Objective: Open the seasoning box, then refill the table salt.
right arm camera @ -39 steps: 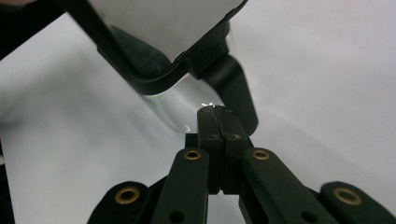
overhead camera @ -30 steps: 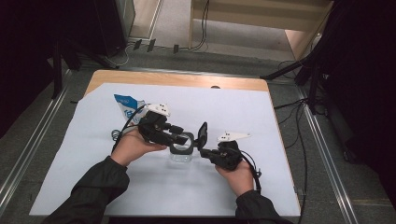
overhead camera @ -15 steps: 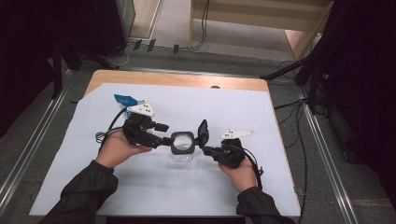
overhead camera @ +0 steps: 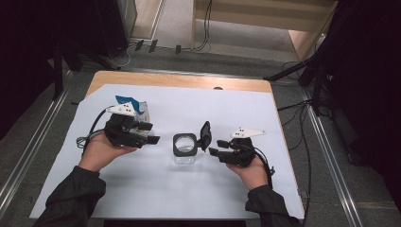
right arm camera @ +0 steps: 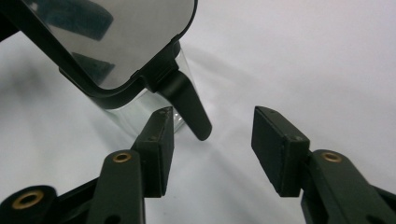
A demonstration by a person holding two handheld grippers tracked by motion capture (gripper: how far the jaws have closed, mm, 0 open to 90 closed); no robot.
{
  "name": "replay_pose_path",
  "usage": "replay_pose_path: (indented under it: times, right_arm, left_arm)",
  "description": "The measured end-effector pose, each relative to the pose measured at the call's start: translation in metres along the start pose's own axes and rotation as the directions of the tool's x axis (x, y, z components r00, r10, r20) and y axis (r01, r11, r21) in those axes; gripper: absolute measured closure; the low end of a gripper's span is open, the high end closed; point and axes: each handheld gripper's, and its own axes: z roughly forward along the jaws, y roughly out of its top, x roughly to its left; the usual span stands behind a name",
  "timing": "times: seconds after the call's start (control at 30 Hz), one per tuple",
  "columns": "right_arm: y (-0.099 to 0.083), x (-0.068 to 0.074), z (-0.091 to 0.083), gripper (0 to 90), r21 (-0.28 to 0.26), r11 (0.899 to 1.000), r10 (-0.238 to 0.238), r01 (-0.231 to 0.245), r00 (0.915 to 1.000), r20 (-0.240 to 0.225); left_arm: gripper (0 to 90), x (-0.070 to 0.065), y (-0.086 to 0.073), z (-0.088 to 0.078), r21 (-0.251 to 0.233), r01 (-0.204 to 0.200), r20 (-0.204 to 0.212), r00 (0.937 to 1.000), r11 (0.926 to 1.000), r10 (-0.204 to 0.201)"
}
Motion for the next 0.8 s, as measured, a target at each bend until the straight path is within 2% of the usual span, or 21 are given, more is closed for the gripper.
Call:
replay_pose_path:
  times: [0.07, 0.17, 0.27, 0.43, 0.8]
  right_arm:
    - [0.001, -0.001, -0.001, 49.9, -0.004, 1.000, -0.004, 0.004, 1.0000, 0.002]
    - [0.001, -0.003, -0.002, 50.1, -0.010, 1.000, 0.017, -0.017, 0.9998, -0.007]
    - [0.001, -0.005, -0.001, 50.3, 0.004, 1.000, 0.008, -0.008, 0.9999, -0.006]
    - [0.000, -0.005, 0.004, 51.0, 0.034, 0.999, -0.008, 0.008, 0.9999, -0.010]
    - [-0.001, -0.005, 0.006, 52.1, 0.043, 0.999, -0.011, 0.011, 0.9999, -0.007]
  left_arm:
    - [35.5, 0.003, -0.003, -0.004, 0.000, 0.008, -0.011, 0.9999, 1.0000, -0.008]
    - [35.6, 0.008, -0.007, -0.010, 0.000, 0.018, -0.030, 0.9994, 0.9998, -0.018]
    - [35.8, 0.015, -0.011, -0.015, -0.001, 0.033, -0.054, 0.9980, 0.9995, -0.033]
    - [36.2, 0.026, -0.017, -0.022, -0.013, 0.053, -0.067, 0.9963, 0.9985, -0.054]
    - [37.2, 0.054, -0.026, -0.039, -0.034, 0.102, -0.116, 0.9876, 0.9942, -0.105]
